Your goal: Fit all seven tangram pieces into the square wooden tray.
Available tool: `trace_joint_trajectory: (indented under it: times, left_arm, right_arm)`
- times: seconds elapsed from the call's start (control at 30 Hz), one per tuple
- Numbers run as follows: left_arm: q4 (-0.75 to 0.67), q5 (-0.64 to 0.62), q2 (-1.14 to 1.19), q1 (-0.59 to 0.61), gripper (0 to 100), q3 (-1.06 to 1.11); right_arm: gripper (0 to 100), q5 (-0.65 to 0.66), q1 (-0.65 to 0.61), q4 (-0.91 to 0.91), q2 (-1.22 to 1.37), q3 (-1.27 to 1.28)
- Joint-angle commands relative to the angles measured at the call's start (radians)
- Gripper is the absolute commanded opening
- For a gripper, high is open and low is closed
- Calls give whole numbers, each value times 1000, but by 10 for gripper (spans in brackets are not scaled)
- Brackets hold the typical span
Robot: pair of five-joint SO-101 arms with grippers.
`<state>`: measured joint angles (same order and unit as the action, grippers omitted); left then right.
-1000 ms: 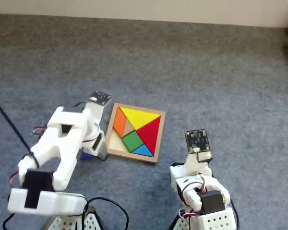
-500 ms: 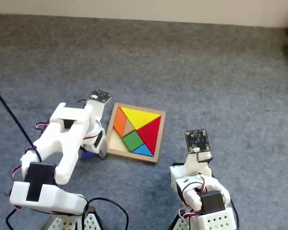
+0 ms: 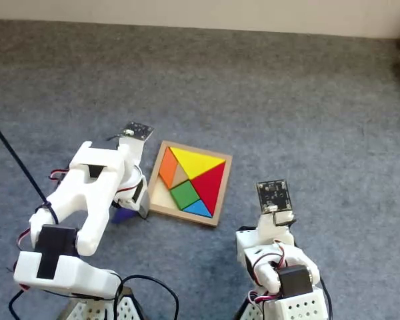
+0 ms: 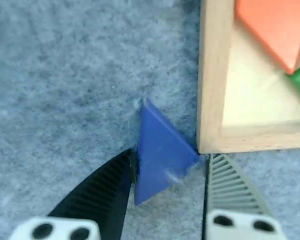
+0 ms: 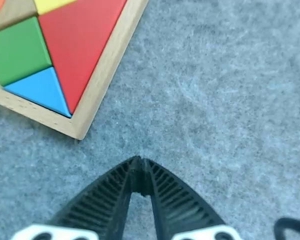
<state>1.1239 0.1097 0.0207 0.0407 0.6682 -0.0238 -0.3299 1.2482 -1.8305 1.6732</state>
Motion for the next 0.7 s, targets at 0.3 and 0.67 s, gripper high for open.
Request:
trace_joint_trajectory:
  times: [0.3,0.67]
  left_arm:
    - [-40,112,-19,-1,78,-50]
    - [178,241,-357,-105,80,-45]
  right_arm:
    - [10,9,7,4,-19,113]
    - [10,9,7,4,-19,113]
